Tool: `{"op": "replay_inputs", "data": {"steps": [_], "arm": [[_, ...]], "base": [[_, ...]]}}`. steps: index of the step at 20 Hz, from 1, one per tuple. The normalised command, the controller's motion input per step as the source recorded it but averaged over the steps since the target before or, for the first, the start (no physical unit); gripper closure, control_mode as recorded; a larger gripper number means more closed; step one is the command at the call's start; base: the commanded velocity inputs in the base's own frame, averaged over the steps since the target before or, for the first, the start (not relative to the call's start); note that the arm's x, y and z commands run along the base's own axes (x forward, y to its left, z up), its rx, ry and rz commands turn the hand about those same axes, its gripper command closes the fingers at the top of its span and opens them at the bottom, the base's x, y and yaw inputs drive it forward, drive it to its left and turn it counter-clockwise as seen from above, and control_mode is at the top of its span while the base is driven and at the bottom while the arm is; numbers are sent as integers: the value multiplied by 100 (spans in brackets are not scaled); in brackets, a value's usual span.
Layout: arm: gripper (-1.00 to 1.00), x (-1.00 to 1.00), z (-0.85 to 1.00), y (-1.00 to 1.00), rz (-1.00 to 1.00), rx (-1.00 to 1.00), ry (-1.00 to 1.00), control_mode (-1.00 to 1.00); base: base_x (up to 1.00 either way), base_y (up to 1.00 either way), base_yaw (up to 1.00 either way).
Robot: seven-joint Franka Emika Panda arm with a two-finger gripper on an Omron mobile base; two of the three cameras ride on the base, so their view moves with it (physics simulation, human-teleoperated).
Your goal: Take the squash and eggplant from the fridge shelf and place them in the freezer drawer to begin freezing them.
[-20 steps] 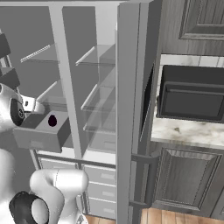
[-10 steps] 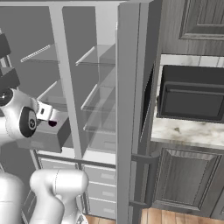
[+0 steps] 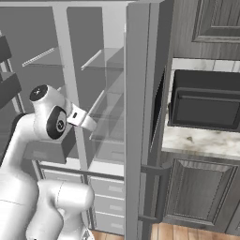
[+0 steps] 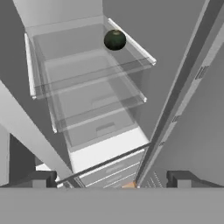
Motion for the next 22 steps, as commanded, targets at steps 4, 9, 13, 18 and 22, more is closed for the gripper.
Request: {"op": "replay_inputs", "data": {"steps": [4, 9, 13, 18, 22], "arm": [[-100, 34, 17, -70, -11, 5, 9, -100], [-100, 8, -3, -14, -1, 0, 0, -100], [-100, 54, -23, -9, -1, -1, -3, -100], [-100, 55, -2, -18, -1, 0, -2, -100], [-100, 64, 0, -16, 0, 0, 0, -100]], "base": [[0, 0, 0], [0, 0, 0], [0, 0, 0], [0, 0, 0], [0, 0, 0]]}}
